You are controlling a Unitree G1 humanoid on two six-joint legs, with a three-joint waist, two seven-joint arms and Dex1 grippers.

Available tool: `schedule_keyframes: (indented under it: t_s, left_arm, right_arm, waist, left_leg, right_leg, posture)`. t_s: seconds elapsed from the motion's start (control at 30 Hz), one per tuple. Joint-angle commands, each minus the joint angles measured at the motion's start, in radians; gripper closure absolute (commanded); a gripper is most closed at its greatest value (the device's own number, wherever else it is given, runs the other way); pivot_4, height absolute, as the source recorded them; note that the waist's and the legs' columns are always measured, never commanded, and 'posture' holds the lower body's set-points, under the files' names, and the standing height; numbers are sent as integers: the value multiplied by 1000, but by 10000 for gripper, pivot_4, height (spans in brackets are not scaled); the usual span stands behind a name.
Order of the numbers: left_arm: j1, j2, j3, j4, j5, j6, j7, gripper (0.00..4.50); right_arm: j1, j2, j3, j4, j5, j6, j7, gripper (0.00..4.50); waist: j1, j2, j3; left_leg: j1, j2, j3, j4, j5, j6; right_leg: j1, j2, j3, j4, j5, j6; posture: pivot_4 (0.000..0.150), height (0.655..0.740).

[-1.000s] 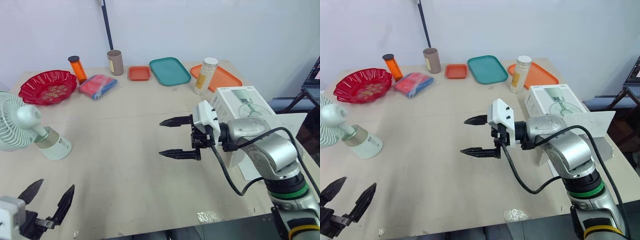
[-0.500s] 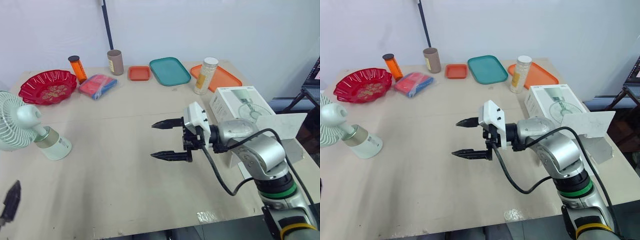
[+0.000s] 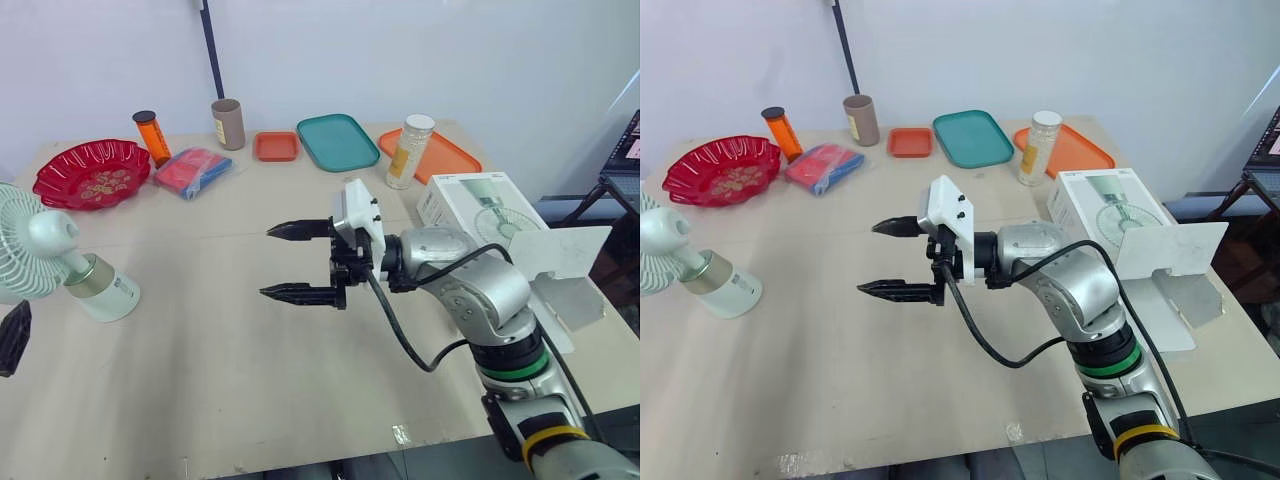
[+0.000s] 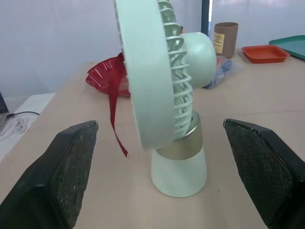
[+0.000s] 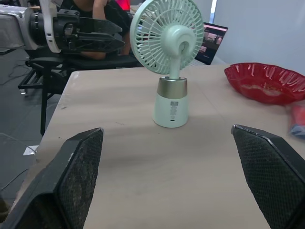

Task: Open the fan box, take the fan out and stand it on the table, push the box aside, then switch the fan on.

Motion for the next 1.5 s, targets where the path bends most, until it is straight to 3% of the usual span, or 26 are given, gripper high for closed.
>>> schedule_keyframes:
  t_s: [0.03, 0.7, 0.77, 0.8, 1.03, 1.17, 1.43, 1.5]
  left_arm:
    - [-19, 20, 59, 6, -17, 10, 31, 0]
    - [-341, 113, -106, 141, 7, 115, 87, 0]
    - [-344, 106, -103, 138, 9, 115, 92, 2617]
    - [-343, 100, -97, 132, 4, 117, 100, 6261]
    - [-305, 67, -69, 67, -26, 127, 109, 6261]
    - [-305, 70, -69, 83, -21, 130, 106, 12160]
    - [-361, 105, -94, 129, -4, 137, 99, 12160]
    - [-368, 107, -97, 136, 1, 138, 92, 17245]
  right_arm:
    - [-33, 24, 5, -4, -10, -29, -4, 1145]
    - [-17, 61, 4, -56, -11, -1, -59, 1145]
    - [-14, 58, 3, -60, -13, 1, -62, 401]
    - [-12, 58, 3, -62, -12, 2, -63, 0]
    - [-8, 59, 12, -60, -17, -5, -64, 0]
    - [-9, 66, 15, -58, -16, -3, -64, 0]
    - [0, 70, 15, -67, -15, 1, -75, 0]
    - [4, 69, 13, -71, -15, 4, -81, 0]
  waist:
    - [0, 0, 0]
    - [0, 1, 0]
    - [0, 0, 0]
    - [0, 0, 0]
    - [0, 0, 0]
    - [0, 0, 0]
    - [0, 0, 0]
    - [0, 0, 0]
  left_leg:
    - [0, 0, 0, 0, 0, 0]
    - [0, 0, -1, -1, 1, -2]
    - [0, 0, -1, -1, 1, -3]
    - [0, 0, -1, -1, 1, -3]
    - [0, 0, -2, -1, 1, -3]
    - [0, 0, -2, -1, 1, -3]
    - [0, 0, -2, -1, 2, -4]
    - [0, 0, -2, -1, 2, -4]
  right_leg:
    - [0, 0, 0, 0, 0, 0]
    - [-1, -1, -2, 1, 1, -2]
    - [-1, -1, -2, 1, 2, -2]
    - [-1, -1, -2, 1, 2, -2]
    - [-1, -1, -2, 1, 2, -2]
    - [-1, -1, -2, 1, 2, -2]
    - [-1, -1, -2, 1, 2, -2]
    - [-1, -1, -2, 1, 2, -2]
  posture:
    - [1500, 7400]
    - [1500, 7400]
    - [1500, 7400]
    - [1500, 7400]
    - [1500, 7400]
    - [1500, 7400]
    - [1500, 7400]
    - [1500, 7400]
